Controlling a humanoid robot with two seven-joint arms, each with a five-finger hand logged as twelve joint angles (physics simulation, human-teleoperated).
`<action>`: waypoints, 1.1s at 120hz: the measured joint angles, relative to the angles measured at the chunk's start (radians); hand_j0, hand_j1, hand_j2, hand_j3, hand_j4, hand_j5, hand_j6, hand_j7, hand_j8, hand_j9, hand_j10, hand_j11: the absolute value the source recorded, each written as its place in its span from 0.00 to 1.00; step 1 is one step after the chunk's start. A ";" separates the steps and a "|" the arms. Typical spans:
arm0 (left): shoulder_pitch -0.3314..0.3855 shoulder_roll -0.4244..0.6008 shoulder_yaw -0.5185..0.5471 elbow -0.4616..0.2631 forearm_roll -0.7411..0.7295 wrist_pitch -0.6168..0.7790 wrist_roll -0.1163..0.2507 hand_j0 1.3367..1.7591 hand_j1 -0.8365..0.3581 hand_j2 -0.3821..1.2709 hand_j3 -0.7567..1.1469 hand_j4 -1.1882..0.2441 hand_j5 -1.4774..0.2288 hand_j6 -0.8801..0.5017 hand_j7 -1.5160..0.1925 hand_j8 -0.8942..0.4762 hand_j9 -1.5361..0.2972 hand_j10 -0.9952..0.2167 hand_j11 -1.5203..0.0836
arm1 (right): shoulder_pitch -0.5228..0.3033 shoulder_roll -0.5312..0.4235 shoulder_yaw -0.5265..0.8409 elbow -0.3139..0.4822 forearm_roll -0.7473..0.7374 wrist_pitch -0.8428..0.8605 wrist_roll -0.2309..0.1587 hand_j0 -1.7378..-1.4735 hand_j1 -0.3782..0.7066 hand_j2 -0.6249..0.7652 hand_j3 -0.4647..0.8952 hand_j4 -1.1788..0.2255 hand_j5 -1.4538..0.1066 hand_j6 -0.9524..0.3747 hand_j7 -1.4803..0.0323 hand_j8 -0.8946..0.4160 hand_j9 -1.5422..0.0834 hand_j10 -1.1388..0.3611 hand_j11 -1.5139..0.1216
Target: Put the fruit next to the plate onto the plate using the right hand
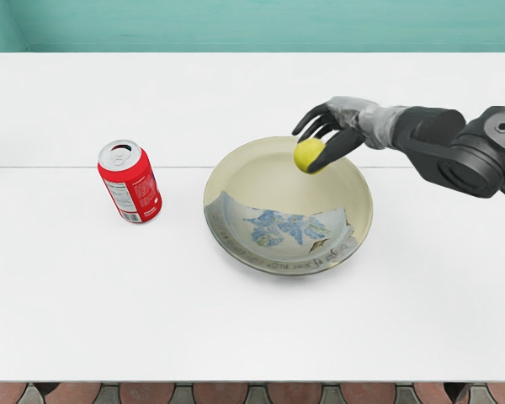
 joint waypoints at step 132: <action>0.001 0.000 0.000 0.000 -0.001 -0.006 0.000 0.76 0.99 0.23 0.40 0.83 0.87 0.64 0.89 0.65 0.84 0.82 0.95 | -0.982 0.040 1.208 -0.176 0.477 0.627 0.000 0.30 0.07 0.45 0.34 0.81 0.90 0.69 0.94 0.66 0.92 0.73 0.89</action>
